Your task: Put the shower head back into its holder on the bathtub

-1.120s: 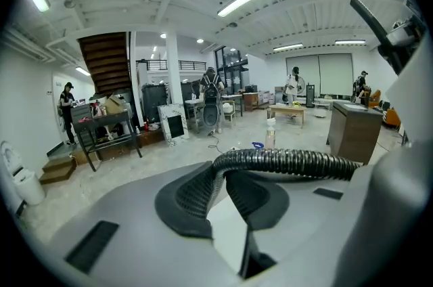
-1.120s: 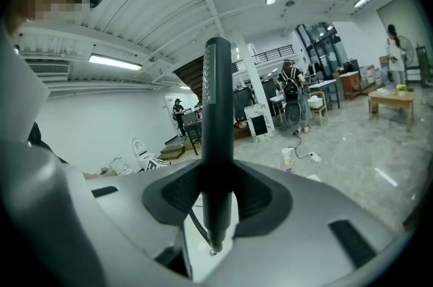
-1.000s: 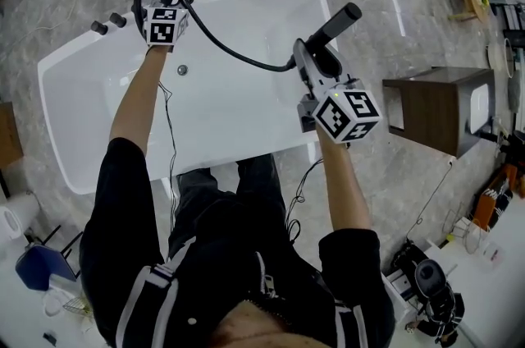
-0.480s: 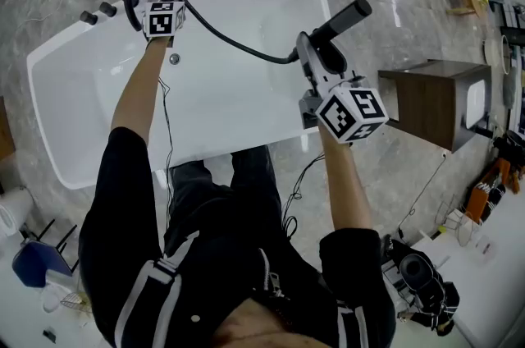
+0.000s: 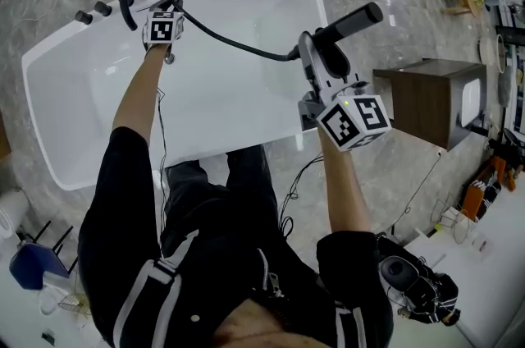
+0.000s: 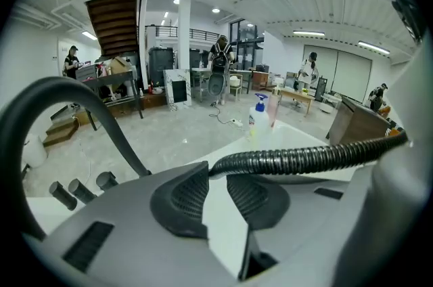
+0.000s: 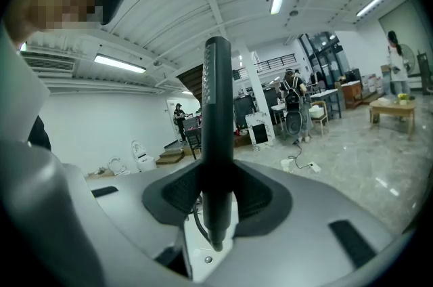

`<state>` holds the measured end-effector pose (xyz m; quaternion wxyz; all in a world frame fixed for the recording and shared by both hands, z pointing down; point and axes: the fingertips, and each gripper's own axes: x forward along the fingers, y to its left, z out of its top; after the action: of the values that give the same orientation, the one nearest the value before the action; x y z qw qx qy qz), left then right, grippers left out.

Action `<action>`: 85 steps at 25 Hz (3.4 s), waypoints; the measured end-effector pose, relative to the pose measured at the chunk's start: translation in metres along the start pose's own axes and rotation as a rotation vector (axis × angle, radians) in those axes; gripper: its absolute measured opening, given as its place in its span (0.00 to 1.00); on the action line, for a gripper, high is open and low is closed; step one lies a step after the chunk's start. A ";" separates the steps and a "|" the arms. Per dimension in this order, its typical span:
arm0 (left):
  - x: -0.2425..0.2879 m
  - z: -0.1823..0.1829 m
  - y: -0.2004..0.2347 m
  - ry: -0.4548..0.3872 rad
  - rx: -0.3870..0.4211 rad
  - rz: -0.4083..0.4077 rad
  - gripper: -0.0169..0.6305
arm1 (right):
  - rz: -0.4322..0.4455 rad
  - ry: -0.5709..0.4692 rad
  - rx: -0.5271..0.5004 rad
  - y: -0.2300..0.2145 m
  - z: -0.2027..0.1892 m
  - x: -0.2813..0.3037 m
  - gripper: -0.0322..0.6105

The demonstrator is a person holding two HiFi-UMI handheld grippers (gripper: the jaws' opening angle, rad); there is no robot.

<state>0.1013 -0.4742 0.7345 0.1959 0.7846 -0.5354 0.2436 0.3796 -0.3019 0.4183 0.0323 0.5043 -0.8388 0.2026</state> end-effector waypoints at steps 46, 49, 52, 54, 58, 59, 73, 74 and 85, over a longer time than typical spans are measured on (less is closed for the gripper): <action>-0.242 -0.008 -0.004 -0.251 0.005 0.012 0.08 | 0.211 -0.141 -0.286 0.130 0.103 0.109 0.27; -0.256 -0.011 0.009 -0.261 0.006 0.036 0.07 | 0.221 -0.129 -0.300 0.140 0.101 0.129 0.27; -0.267 -0.017 0.020 -0.268 -0.015 0.058 0.08 | 0.231 -0.110 -0.309 0.148 0.092 0.150 0.27; -0.274 -0.020 0.025 -0.276 -0.037 0.074 0.08 | 0.239 -0.093 -0.314 0.151 0.085 0.164 0.27; -0.285 -0.029 0.030 -0.285 -0.081 0.107 0.08 | 0.238 -0.063 -0.330 0.153 0.066 0.186 0.27; -0.287 -0.031 0.030 -0.284 -0.085 0.109 0.08 | 0.235 -0.059 -0.327 0.152 0.062 0.191 0.27; -0.301 -0.055 0.040 -0.263 -0.105 0.141 0.08 | 0.186 -0.033 -0.288 0.127 0.009 0.256 0.27; -0.301 -0.057 0.040 -0.261 -0.109 0.141 0.08 | 0.186 -0.030 -0.288 0.126 0.005 0.261 0.27; -0.295 -0.070 0.035 -0.275 -0.101 0.130 0.08 | 0.208 0.048 -0.295 0.116 -0.057 0.321 0.27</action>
<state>-0.0346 -0.2272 0.6180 0.1440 0.7633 -0.6184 0.1189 0.1146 -0.5012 0.5176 0.1048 0.3995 -0.9061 0.0916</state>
